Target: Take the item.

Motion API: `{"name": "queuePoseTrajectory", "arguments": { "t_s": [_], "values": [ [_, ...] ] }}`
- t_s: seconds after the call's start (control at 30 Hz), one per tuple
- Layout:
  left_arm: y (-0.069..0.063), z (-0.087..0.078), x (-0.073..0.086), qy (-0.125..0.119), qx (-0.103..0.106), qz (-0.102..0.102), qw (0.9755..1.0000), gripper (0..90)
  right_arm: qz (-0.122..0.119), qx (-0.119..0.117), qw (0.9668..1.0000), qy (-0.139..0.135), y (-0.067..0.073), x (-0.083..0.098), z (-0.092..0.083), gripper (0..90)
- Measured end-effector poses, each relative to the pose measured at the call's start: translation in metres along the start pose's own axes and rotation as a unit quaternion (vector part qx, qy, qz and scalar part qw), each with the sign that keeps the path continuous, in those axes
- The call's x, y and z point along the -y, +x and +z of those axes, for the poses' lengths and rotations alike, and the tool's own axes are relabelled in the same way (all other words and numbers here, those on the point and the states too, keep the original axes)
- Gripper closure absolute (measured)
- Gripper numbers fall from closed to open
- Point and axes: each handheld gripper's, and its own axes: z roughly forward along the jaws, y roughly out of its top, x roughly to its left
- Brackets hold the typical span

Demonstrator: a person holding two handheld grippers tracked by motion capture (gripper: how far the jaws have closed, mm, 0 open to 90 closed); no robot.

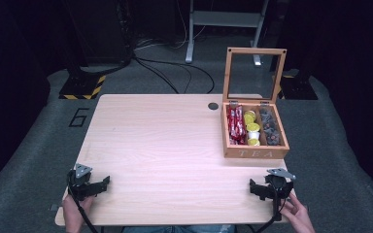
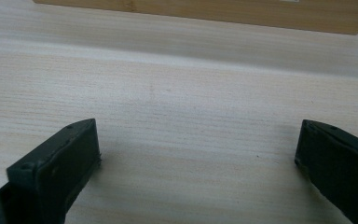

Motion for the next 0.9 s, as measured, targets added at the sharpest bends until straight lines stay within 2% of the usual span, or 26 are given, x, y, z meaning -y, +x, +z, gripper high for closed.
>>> {"name": "queuePoseTrajectory", "arguments": {
  "t_s": [0.13, 0.17, 0.3, 0.47, 0.7, 0.83, 0.9],
  "values": [
    [-0.0001, 0.0000, -0.0001, 0.001, 0.001, -0.002, 1.0000, 14.9, 0.000, 0.000, 1.0000, 0.000, 0.0000, 0.0000, 0.0000, 0.0],
    [0.0008, -0.0005, -0.0002, 0.004, 0.000, 0.005, 1.0000, 14.8, 0.000, 0.001, 1.0000, -0.001, 0.0002, 0.0001, 0.0003, 0.0],
    [0.0003, -0.0006, 0.0000, 0.004, -0.001, 0.005, 1.0000, 14.9, 0.000, 0.001, 1.0000, -0.001, 0.0001, 0.0001, 0.0002, 0.0],
    [0.0013, -0.0013, -0.0007, 0.011, 0.005, 0.005, 0.9999, 14.8, -0.012, -0.010, 0.9999, 0.003, -0.0021, -0.0003, -0.0002, 0.0],
    [0.0012, -0.0006, -0.0003, 0.007, 0.004, 0.001, 1.0000, 14.8, -0.022, -0.017, 0.9996, 0.003, -0.0040, -0.0011, 0.0005, 0.0],
    [0.0021, -0.0010, -0.0007, 0.010, 0.005, 0.001, 0.9999, 14.8, -0.027, -0.014, 0.9995, 0.000, -0.0028, -0.0009, -0.0001, 0.0],
    [0.0015, -0.0006, -0.0003, 0.006, 0.002, 0.003, 1.0000, 14.9, -0.038, -0.006, 0.9993, -0.004, -0.0018, -0.0007, -0.0007, 0.0]
  ]
}}
